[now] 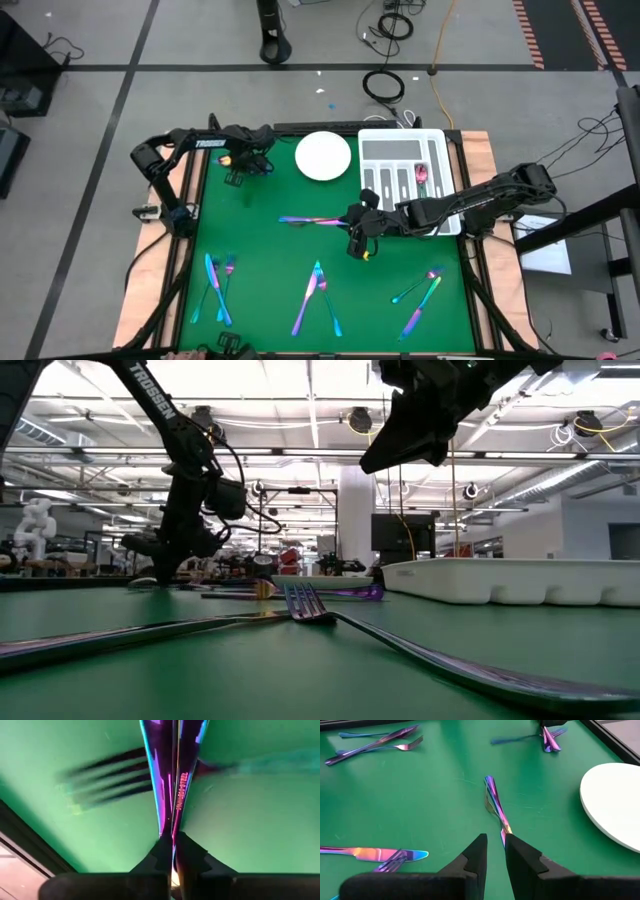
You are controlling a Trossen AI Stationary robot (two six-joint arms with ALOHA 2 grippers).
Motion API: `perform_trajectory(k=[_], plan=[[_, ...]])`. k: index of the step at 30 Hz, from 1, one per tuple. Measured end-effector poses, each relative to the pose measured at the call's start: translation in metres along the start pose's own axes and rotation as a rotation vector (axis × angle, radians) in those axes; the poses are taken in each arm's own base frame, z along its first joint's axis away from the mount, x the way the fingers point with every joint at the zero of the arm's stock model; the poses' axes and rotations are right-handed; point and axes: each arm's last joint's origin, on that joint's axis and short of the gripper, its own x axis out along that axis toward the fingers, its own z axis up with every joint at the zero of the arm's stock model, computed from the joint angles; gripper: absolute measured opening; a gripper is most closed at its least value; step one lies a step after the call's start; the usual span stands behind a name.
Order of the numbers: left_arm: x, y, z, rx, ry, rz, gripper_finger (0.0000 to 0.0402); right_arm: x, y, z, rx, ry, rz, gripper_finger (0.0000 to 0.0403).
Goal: Sort silverware
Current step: Put the iridescent spoon into the white silverware tray
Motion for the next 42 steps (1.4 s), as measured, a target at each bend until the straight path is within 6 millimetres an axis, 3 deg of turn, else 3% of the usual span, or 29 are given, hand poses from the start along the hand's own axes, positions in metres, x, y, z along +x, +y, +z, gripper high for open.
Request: perform_trajectory(k=[8,14,20,30,36,42], plan=[[-0.019,-0.009,0.009,0.019,0.083,-0.024,0.0004,0.000,-0.001,0.000,-0.010,-0.011,-0.033,0.0059],[-0.043,-0.009,0.027,0.000,0.023,-0.001,0.0003,0.000,-0.001,0.000,-0.006,-0.012,-0.034,0.0059],[-0.078,-0.009,0.030,-0.153,-0.275,-0.131,0.0002,0.000,-0.002,-0.003,-0.022,0.028,-0.043,0.0059],[-0.141,-0.031,0.002,-0.346,-0.810,-0.483,0.0002,-0.001,-0.003,-0.007,-0.039,0.067,-0.047,0.0059],[-0.149,-0.049,0.012,-0.338,-0.974,-0.745,0.0002,0.000,-0.002,-0.005,-0.084,0.043,-0.034,0.0059],[-0.138,-0.064,0.042,-0.557,-0.903,-0.888,0.0001,-0.003,0.012,0.012,-0.422,-0.145,0.139,0.0059]])
